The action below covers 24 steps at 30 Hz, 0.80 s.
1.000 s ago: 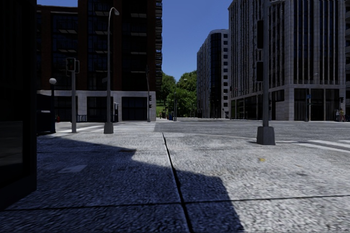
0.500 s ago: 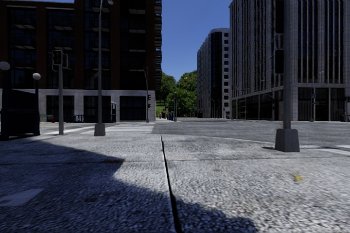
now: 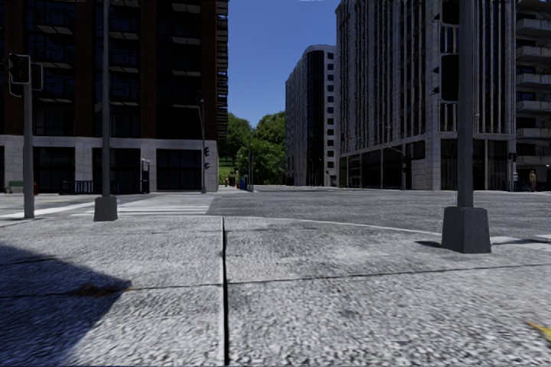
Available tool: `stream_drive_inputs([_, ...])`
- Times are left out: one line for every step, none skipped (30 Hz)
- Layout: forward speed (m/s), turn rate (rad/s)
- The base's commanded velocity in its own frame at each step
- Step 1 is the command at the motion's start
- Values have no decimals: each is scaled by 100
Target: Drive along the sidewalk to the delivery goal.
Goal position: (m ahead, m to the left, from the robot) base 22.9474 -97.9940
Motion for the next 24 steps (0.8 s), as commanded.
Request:
stream_drive_inputs([200, -106])
stream_drive_inputs([200, -117])
stream_drive_inputs([200, -120])
stream_drive_inputs([200, -120])
stream_drive_inputs([200, -120])
stream_drive_inputs([200, -120])
stream_drive_inputs([200, -120])
stream_drive_inputs([200, -120])
stream_drive_inputs([200, -120])
stream_drive_inputs([200, -120])
stream_drive_inputs([200, -120])
stream_drive_inputs([200, -120])
stream_drive_inputs([200, -120])
stream_drive_inputs([200, -120])
stream_drive_inputs([200, -120])
stream_drive_inputs([200, -120])
stream_drive_inputs([200, -120])
stream_drive_inputs([200, -120])
stream_drive_inputs([200, -120])
stream_drive_inputs([200, -120])
stream_drive_inputs([200, -120])
stream_drive_inputs([200, -120])
stream_drive_inputs([200, -120])
stream_drive_inputs([200, -119])
